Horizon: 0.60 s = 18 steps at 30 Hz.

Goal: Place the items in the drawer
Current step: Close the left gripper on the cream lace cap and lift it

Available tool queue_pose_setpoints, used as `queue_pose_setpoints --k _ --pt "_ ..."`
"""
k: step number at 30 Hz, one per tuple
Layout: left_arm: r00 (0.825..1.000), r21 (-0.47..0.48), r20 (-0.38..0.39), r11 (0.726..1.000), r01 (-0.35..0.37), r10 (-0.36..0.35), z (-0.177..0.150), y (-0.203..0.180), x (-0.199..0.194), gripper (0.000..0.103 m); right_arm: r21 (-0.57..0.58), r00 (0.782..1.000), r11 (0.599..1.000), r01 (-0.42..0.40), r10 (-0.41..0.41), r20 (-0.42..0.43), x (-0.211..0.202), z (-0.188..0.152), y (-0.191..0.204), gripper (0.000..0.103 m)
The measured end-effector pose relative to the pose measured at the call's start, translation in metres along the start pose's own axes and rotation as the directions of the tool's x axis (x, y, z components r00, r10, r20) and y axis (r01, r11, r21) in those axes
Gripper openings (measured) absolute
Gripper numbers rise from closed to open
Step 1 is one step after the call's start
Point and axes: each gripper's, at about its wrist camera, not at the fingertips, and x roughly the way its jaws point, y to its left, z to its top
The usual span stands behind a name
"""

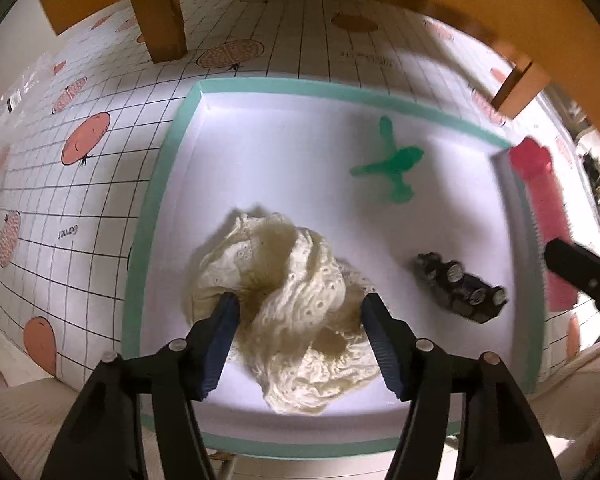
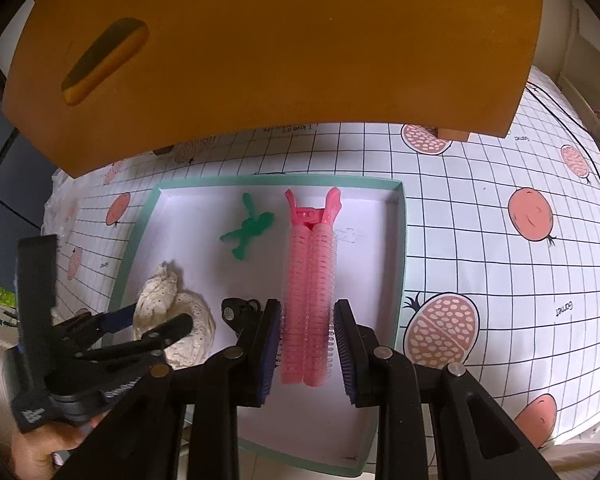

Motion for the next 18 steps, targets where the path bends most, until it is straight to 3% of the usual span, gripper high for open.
queue_pose_setpoints --k 5,10,18 --pt "0.998 0.050 0.000 0.997 -0.056 0.056 -0.0031 -0.0098 0.0076 0.069 -0.007 1.000 1.000 0.000 0.000 -0.004 0.0018 0.0005 0.0008 0.029" --pt "0.999 0.044 0.002 0.998 -0.044 0.044 -0.0038 -0.0093 0.0090 0.068 -0.010 1.000 1.000 0.001 -0.001 -0.008 0.0028 0.0007 0.0006 0.029" --pt "0.999 0.045 0.006 0.998 -0.040 0.040 -0.0072 -0.0051 0.0024 0.038 -0.007 1.000 1.000 0.001 -0.001 -0.009 0.0025 -0.0002 -0.0003 0.029"
